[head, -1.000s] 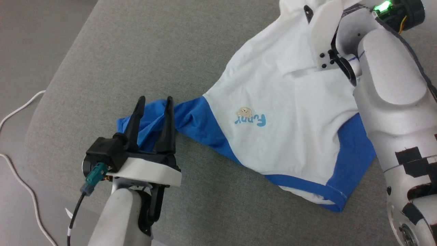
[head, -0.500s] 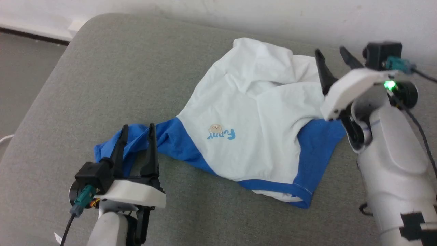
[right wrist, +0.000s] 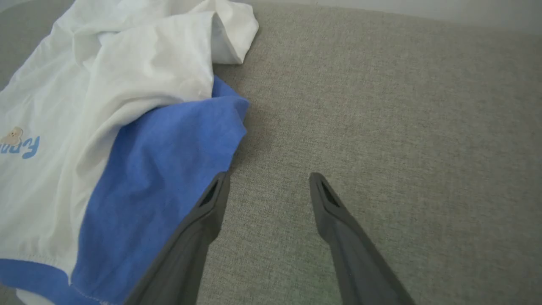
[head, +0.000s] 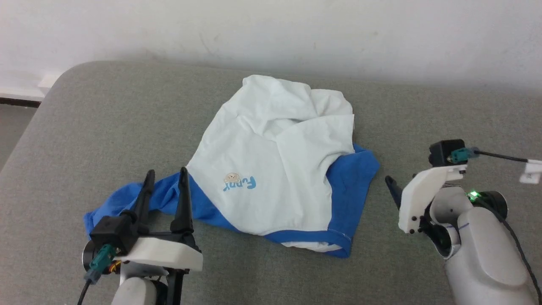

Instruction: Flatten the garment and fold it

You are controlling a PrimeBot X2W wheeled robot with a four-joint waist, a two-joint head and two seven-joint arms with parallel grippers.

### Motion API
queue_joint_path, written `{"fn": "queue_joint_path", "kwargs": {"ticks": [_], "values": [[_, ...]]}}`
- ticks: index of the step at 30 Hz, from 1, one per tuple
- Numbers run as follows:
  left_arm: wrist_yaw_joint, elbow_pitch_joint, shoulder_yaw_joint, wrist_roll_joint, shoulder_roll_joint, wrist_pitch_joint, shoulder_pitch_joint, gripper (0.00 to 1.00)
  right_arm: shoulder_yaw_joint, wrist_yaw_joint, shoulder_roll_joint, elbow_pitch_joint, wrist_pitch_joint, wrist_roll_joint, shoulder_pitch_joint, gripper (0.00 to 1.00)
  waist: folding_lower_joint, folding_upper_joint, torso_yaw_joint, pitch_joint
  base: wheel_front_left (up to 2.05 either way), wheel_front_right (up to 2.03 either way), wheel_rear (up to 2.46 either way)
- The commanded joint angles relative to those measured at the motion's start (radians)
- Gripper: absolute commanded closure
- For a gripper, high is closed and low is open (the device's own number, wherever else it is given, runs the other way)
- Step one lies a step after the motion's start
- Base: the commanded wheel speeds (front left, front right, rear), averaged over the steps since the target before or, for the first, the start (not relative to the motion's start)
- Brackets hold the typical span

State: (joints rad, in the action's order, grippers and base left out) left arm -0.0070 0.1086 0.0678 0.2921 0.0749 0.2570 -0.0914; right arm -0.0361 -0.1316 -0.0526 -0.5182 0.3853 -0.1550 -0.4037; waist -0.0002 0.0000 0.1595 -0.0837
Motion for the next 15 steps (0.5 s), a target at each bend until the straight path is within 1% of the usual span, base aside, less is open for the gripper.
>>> {"fn": "queue_joint_path", "kwargs": {"ticks": [1,4,6,10,13,14,15], "values": [[-0.002,-0.004,0.004,0.003,0.004,0.005,-0.003,0.00,0.015,0.001,0.002,-0.003,0.032,0.006,-0.032,0.00,0.0002,0.0000,0.010,-0.017,0.00,0.00,0.00],[-0.013,-0.001,0.019,-0.003,0.008,0.003,-0.020,0.00,0.052,0.001,0.002,-0.032,0.124,0.045,-0.097,0.00,0.0002,0.0000,0.030,-0.045,0.00,0.00,0.00],[-0.018,0.001,0.027,-0.005,0.009,0.002,-0.034,0.00,0.060,0.001,0.002,-0.060,0.165,0.086,-0.142,0.00,0.0002,0.0000,0.046,-0.067,0.00,0.00,0.00],[-0.023,0.003,0.037,-0.009,0.011,0.002,-0.056,0.00,0.079,0.001,0.002,-0.130,0.204,0.145,-0.214,0.00,0.0002,0.0000,0.066,-0.103,0.00,0.00,0.00],[-0.024,0.010,0.041,-0.008,0.010,0.003,-0.068,0.00,0.103,0.001,0.002,-0.186,0.214,0.161,-0.246,0.00,0.0002,0.0000,0.072,-0.118,0.00,0.00,0.00],[-0.024,0.012,0.041,-0.007,0.009,0.003,-0.070,0.00,0.108,0.001,0.002,-0.203,0.215,0.158,-0.253,0.02,0.0002,0.0000,0.072,-0.120,0.00,0.00,0.00],[-0.024,0.015,0.042,-0.007,0.008,0.003,-0.071,0.00,0.111,0.001,0.002,-0.216,0.210,0.152,-0.260,0.65,0.0002,0.0000,0.071,-0.121,0.00,0.00,0.00]]}}
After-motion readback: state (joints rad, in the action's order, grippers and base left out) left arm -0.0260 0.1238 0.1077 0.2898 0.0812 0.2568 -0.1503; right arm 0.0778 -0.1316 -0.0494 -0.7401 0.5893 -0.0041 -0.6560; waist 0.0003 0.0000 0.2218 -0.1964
